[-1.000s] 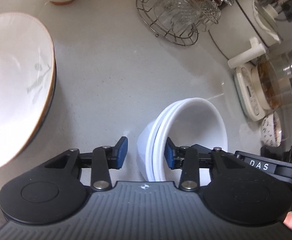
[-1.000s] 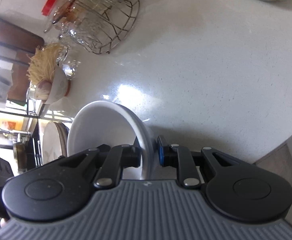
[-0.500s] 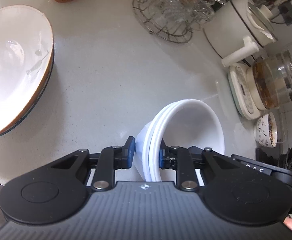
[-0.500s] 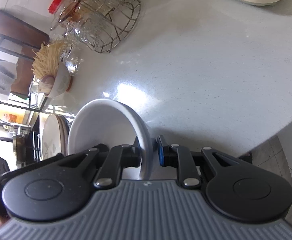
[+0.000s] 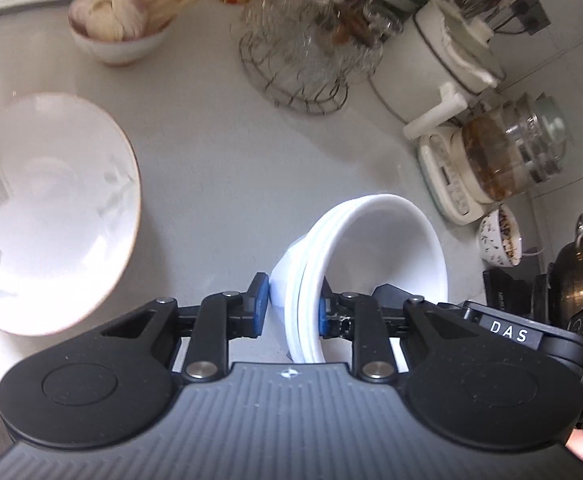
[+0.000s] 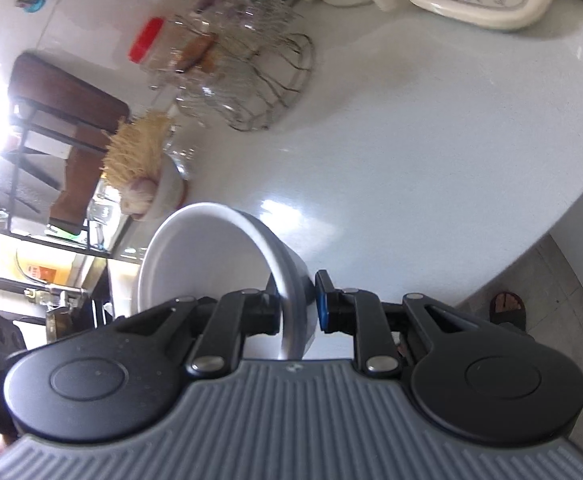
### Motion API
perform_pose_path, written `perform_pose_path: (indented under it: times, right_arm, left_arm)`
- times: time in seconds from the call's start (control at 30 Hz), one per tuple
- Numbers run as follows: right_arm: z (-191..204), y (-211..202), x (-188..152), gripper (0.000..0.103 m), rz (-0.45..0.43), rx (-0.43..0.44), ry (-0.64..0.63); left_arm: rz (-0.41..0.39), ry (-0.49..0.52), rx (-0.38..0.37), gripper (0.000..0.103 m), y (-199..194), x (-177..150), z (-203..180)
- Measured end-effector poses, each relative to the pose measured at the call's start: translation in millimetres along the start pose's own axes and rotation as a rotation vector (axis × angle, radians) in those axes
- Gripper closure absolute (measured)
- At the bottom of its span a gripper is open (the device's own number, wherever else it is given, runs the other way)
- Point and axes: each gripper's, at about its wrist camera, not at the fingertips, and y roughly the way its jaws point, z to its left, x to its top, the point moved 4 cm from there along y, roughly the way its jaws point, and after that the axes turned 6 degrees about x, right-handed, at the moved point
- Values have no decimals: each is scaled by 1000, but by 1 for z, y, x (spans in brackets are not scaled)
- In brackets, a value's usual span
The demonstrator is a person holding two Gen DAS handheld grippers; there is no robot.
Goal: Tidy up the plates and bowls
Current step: 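Carry the white bowl stack over the floral plate stack with both grippers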
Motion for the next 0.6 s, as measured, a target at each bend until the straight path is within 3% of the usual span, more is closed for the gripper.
perform_pose_path:
  times: [0.6]
  right_arm:
    - [85,23,9,82,-15,35,-128]
  left_arm:
    - [-85,-41,-27,76,-60,27,53]
